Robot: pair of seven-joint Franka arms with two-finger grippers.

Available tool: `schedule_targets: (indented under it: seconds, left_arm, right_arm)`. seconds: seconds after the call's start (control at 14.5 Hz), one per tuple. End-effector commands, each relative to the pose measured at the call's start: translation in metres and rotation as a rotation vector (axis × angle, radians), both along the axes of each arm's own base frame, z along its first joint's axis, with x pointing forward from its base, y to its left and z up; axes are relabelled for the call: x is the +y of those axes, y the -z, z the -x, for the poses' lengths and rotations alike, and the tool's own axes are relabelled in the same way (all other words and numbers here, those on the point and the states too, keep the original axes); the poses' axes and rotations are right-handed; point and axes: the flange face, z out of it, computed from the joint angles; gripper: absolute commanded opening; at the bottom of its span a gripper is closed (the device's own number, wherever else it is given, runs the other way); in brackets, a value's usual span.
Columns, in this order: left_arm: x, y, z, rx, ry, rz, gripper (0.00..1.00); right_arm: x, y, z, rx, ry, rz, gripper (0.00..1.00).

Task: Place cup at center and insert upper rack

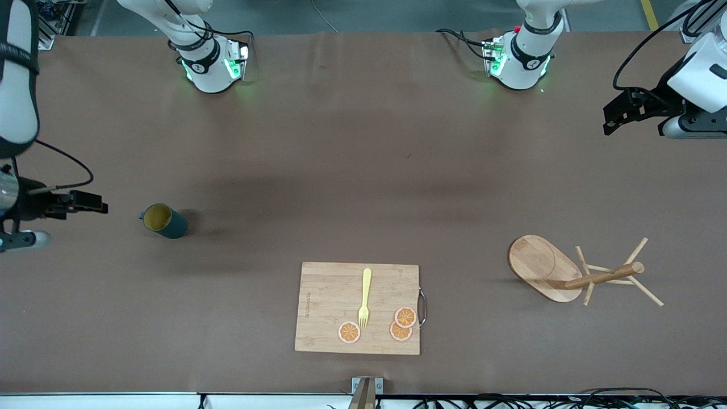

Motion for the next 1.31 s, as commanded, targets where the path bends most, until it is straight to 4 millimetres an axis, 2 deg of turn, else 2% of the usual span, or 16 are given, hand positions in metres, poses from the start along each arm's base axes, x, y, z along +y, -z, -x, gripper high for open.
schedule_targets:
  seconds: [0.0,0.21,0.35,0.41,0.48,0.62,0.83,1.24]
  left_arm:
    - [0.0,0.002,0.0,0.0,0.0,0.01,1.0]
    - [0.0,0.015,0.0,0.006,-0.002,0.005,1.0]
    - [0.0,0.016,0.0,0.003,-0.002,0.005,1.0]
    - [0.0,0.016,-0.001,0.001,-0.002,0.006,1.0]
    - [0.0,0.017,-0.001,0.002,-0.002,0.007,1.0]
    - [0.002,0.017,-0.001,0.002,-0.008,0.007,1.0]
    - [0.004,0.018,-0.002,0.003,-0.013,0.008,1.0]
    - [0.005,0.021,-0.002,0.011,-0.014,0.007,1.0]
  right_arm:
    - [-0.017,0.055,0.002,-0.055,-0.221,-0.07,1.0]
    - [-0.023,0.12,0.011,-0.083,-0.409,-0.084,1.0]
    - [-0.016,0.159,0.027,-0.083,-0.446,-0.079,1.0]
    - [-0.007,0.18,0.036,-0.081,-0.471,-0.077,1.0]
    - [0.002,0.189,0.039,-0.103,-0.516,-0.061,1.0]
    - [0.008,0.192,0.039,-0.114,-0.639,-0.039,1.0]
    - [0.011,0.195,0.044,-0.096,-0.675,-0.028,1.0]
    - [-0.002,0.194,0.044,-0.09,-0.751,-0.011,1.0]
